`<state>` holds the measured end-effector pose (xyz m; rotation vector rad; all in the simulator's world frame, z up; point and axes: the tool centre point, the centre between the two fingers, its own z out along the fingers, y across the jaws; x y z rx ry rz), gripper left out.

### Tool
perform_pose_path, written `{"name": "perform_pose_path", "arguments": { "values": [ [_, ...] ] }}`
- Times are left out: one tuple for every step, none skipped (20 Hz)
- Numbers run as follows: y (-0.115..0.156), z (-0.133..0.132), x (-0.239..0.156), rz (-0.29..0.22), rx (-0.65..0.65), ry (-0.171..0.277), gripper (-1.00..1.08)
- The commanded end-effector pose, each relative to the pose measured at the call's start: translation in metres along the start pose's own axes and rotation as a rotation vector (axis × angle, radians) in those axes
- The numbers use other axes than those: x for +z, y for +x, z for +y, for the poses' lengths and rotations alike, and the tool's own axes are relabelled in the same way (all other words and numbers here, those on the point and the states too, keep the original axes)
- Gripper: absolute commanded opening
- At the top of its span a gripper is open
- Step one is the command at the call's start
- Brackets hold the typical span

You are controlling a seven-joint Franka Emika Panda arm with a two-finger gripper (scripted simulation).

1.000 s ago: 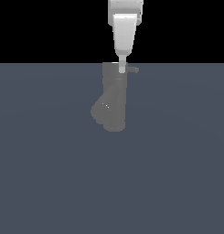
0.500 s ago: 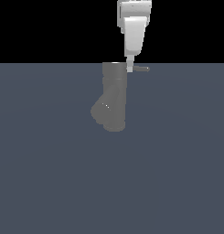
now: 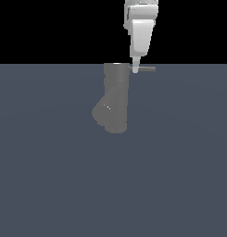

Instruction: Turn on the faucet by rotating a designated handle.

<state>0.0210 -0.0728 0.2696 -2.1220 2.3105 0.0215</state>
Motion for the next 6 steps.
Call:
{"name": "perform_pose_path", "arguments": {
  "values": [
    [0.044,-0.005,-0.001,0.012,0.062,0.008,-1.0],
    [0.046,-0.006,-0.001,0.012,0.063,0.008,-1.0],
    [0.049,-0.008,-0.001,0.012,0.064,0.008,-1.0],
    [0.051,-0.01,-0.001,0.012,0.066,0.008,-1.0],
    [0.054,-0.011,-0.001,0.012,0.067,0.008,-1.0],
    [0.054,-0.011,-0.001,0.012,0.067,0.008,-1.0]
  ]
}}
